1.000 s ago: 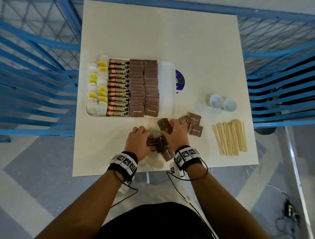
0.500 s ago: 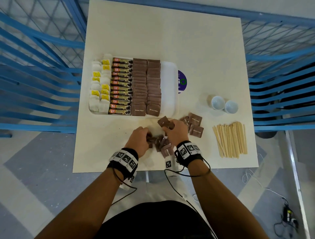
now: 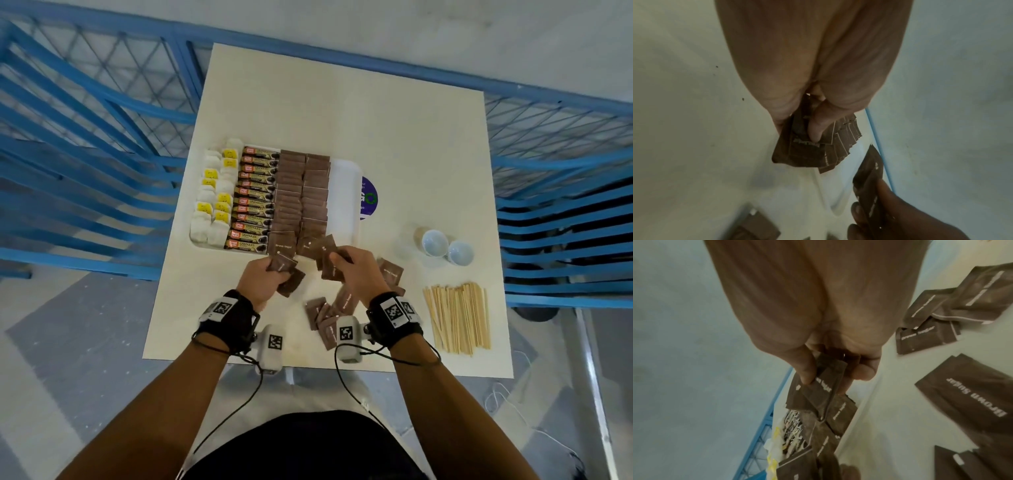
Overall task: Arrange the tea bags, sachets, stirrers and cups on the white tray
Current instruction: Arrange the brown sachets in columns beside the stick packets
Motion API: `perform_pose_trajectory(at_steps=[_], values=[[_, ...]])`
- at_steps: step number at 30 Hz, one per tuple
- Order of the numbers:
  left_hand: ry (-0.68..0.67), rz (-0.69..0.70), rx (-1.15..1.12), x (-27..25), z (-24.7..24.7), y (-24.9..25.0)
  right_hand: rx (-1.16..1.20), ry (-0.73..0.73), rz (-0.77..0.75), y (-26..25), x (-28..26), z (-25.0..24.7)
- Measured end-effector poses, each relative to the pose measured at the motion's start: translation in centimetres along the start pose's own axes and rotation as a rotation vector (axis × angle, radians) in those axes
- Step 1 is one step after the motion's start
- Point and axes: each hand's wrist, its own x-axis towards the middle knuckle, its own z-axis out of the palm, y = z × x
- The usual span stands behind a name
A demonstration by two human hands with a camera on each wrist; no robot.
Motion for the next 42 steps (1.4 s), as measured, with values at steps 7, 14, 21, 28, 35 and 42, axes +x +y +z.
perform_pose_trajectory(at_steps=[7,14,21,28,35,42], values=[[-0.256,-0.123,-0.403,-1.3,2.1,2.4,-0.267,-0.061,-0.135,-0.7,0.2,0.2],[-0.110,-0.014,-0.321,-1.2,3.2,1.7,-0.135,-0.103,-0.069,-0.7,-0.1,0.0],[-0.063,0.021,-0.333,-1.0,3.4,1.4,-0.018,-0.100,-0.025,0.0,-0.3,-0.8],[-0.041,0.071,-0.314,-1.0,3.2,1.5,0.255,-0.090,0.051,-0.2,0.2,-1.2],[0.071,0.092,-0.315,-0.5,3.2,1.5,0.346,-0.084,0.075,-0.4,0.7,-0.4],[0.125,0.094,-0.231,-0.3,2.4,1.3,0.119,-0.177,0.013,-1.4,1.0,0.2]])
